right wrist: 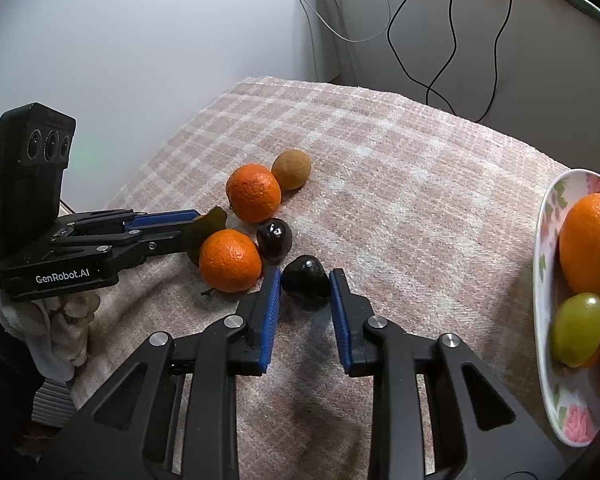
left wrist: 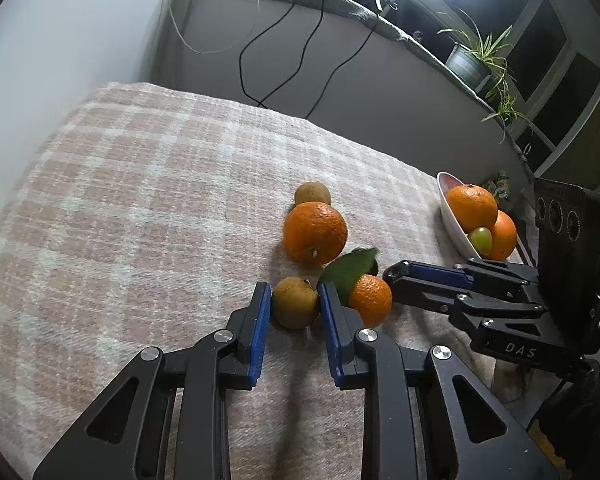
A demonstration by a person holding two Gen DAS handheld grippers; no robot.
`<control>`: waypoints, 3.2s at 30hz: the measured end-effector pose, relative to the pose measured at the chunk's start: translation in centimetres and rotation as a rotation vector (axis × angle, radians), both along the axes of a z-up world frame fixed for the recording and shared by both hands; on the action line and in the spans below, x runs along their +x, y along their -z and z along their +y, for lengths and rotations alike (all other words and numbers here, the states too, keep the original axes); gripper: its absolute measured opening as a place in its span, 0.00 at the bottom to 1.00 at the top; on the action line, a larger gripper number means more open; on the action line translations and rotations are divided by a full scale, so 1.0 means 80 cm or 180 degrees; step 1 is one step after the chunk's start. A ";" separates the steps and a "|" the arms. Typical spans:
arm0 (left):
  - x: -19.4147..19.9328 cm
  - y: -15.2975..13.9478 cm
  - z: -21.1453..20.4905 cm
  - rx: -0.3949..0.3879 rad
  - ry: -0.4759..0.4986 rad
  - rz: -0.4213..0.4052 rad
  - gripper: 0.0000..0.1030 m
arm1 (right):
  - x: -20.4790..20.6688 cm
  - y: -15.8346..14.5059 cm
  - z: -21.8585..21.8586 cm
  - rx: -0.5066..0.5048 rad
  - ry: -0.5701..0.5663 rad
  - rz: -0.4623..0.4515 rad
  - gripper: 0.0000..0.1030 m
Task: Organize fruits
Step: 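Grasp the brown round fruit with the left tool while the right tool lifts the plum, then place the brown fruit and the plum on the plate and open both tools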
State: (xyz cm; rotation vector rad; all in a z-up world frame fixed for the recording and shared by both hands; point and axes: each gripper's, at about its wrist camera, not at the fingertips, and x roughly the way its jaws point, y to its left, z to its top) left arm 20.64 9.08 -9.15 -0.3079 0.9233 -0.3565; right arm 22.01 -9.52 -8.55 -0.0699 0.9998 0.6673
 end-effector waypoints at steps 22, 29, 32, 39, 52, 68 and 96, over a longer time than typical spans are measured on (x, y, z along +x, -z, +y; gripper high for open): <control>-0.033 -0.054 -0.026 0.0000 0.0016 -0.0369 0.23 | -0.053 -0.058 -0.065 0.0171 0.0146 -0.0334 0.25; -0.028 -0.062 -0.092 -0.0069 0.0277 -0.0420 0.23 | -0.062 -0.085 -0.135 0.0256 0.0414 -0.0455 0.25; -0.025 -0.065 -0.123 -0.0075 0.0387 -0.0447 0.23 | -0.058 -0.095 -0.164 0.0260 0.0533 -0.0497 0.25; -0.022 -0.067 -0.190 -0.0050 0.0623 -0.0471 0.23 | -0.040 -0.107 -0.228 0.0256 0.0813 -0.0548 0.25; -0.011 -0.062 -0.287 0.0226 0.0923 -0.0551 0.23 | 0.024 -0.096 -0.285 0.0247 0.1103 -0.0468 0.25; -0.005 -0.058 -0.323 0.0456 0.1004 -0.0653 0.23 | 0.069 -0.071 -0.291 0.0277 0.1124 -0.0291 0.25; -0.008 -0.063 -0.313 0.0551 0.0868 -0.0701 0.38 | 0.061 -0.087 -0.287 0.0272 0.1139 -0.0425 0.70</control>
